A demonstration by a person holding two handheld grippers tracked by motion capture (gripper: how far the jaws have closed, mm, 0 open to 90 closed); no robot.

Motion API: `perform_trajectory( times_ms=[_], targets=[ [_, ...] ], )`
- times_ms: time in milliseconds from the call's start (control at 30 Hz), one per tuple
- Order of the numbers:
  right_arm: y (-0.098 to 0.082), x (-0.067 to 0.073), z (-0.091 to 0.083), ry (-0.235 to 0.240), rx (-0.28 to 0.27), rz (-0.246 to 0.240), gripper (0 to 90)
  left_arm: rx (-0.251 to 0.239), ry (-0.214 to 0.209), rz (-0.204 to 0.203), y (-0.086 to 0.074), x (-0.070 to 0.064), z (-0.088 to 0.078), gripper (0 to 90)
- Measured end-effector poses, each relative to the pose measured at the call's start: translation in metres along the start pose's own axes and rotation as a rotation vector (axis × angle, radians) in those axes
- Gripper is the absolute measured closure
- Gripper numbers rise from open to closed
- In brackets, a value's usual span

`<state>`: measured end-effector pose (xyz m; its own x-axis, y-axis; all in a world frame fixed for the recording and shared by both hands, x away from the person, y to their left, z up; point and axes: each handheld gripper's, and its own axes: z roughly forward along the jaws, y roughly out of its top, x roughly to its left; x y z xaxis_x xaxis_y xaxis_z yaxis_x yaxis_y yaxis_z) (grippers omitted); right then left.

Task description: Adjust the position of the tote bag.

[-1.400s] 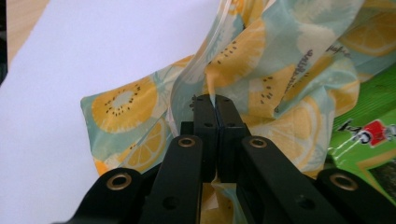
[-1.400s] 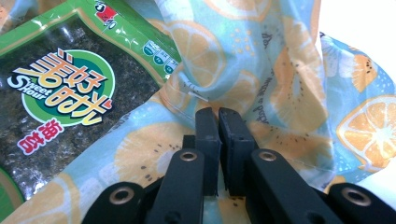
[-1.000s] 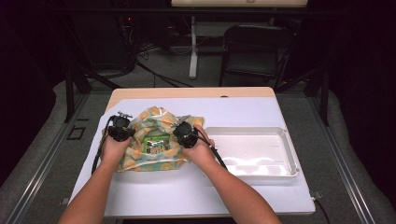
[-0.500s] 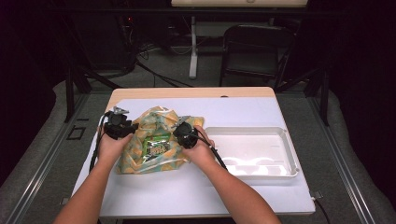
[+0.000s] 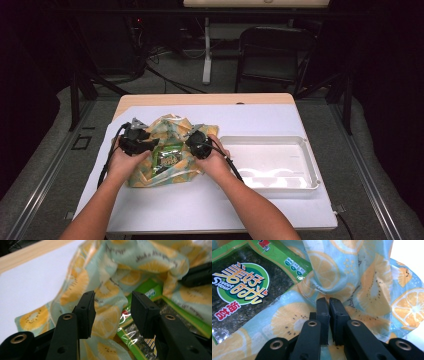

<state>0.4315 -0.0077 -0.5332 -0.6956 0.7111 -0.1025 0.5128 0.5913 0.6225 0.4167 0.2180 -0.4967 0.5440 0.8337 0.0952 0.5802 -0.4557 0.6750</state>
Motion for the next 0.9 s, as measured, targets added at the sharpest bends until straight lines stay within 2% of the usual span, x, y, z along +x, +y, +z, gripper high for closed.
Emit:
perform_trajectory(
  times_ms=[33, 200, 233, 333, 400, 467, 600, 733, 867, 900],
  targets=[
    [0.0, 0.001, 0.0, 0.0, -0.004, 0.004, 86.3, 0.009, 0.008, 0.002, -0.001, -0.002, 0.004, 53.5],
    [0.0, 0.0, 0.0, 0.004, 0.003, -0.004, 86.1, 0.041, -0.008, 0.006, -0.004, -0.002, 0.016, 51.5],
    [0.0, 0.001, 0.001, 0.002, -0.007, 0.008, 86.0, 0.043, -0.008, 0.004, -0.005, -0.002, 0.019, 51.0],
    [0.0, 0.001, 0.001, 0.002, -0.004, 0.006, 86.0, 0.06, 0.003, 0.005, -0.008, -0.001, 0.025, 52.3],
    [-0.001, 0.001, 0.001, 0.001, -0.005, 0.007, 85.9, 0.078, 0.021, 0.021, -0.011, -0.001, 0.028, 60.2],
    [-0.001, 0.001, 0.002, 0.001, -0.005, 0.006, 85.8, 0.082, 0.021, 0.026, -0.012, 0.0, 0.029, 69.3],
    [0.0, 0.0, 0.001, 0.003, 0.001, 0.001, 85.7, 0.06, 0.043, 0.028, -0.013, 0.002, 0.026, 87.5],
    [-0.002, -0.001, 0.001, 0.002, -0.006, 0.009, 85.8, -0.001, 0.037, -0.023, -0.013, 0.009, 0.017, 90.0],
    [-0.003, -0.002, 0.0, -0.004, -0.005, 0.013, 86.0, -0.064, -0.005, -0.125, -0.015, 0.021, 0.012, 90.0],
    [-0.003, -0.003, 0.0, -0.004, 0.002, 0.007, 86.1, -0.067, -0.02, -0.166, -0.017, 0.025, 0.011, 90.0]
  ],
)
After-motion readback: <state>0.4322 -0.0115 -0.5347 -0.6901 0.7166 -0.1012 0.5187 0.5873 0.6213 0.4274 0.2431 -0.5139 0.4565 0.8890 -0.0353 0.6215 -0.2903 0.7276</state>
